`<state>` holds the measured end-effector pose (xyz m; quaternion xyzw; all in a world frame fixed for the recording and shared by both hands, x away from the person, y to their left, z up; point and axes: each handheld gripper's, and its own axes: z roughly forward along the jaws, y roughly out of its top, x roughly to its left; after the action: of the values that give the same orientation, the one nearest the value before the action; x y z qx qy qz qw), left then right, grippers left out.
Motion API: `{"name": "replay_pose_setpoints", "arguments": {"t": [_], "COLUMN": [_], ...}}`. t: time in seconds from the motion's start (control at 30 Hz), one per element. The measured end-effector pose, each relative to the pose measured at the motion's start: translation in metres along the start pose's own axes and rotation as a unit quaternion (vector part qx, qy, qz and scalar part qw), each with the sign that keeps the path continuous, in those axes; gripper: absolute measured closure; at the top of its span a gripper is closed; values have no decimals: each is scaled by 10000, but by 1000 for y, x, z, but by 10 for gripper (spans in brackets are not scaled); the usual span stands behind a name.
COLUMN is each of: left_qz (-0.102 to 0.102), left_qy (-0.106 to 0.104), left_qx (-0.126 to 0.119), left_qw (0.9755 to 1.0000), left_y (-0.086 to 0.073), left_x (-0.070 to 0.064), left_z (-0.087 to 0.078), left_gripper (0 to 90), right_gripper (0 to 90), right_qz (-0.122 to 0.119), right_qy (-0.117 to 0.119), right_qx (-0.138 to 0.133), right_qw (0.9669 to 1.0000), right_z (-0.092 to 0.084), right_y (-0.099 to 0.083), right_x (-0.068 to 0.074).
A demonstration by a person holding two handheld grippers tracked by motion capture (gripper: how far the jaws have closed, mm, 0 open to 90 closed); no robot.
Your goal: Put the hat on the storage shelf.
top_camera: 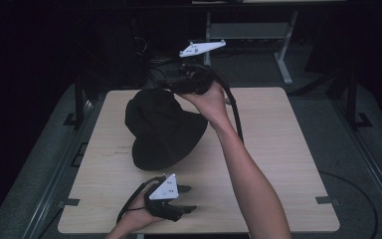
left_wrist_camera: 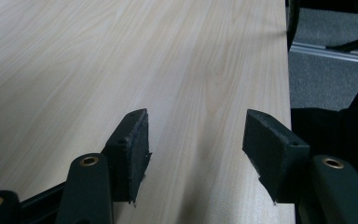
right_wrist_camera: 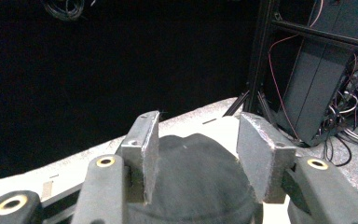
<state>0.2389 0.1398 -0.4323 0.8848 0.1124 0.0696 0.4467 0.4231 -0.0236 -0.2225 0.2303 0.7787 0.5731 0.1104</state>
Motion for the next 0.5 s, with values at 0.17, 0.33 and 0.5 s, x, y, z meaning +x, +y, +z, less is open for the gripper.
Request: {"name": "replay_pose_setpoints", "arguments": {"t": [0.17, 0.33, 0.5], "left_qz": [-40, -87, -60], "left_qy": [16, 28, 50], "left_qx": [-58, -96, -108], "left_qw": [10000, 9999, 9999], "left_y": [0, -1, -1], "left_x": [1, 1, 1], "left_z": [-1, -1, -1], "left_gripper": [398, 392, 384], "right_gripper": [465, 450, 434], "right_qz": [17, 112, 197], "right_qy": [-113, -194, -236], "right_qx": [-6, -3, 6], "right_qw": [9999, 9997, 9995], "right_z": [-12, -29, -37], "right_y": [-9, -23, -31], "right_x": [-4, -9, -13]}}
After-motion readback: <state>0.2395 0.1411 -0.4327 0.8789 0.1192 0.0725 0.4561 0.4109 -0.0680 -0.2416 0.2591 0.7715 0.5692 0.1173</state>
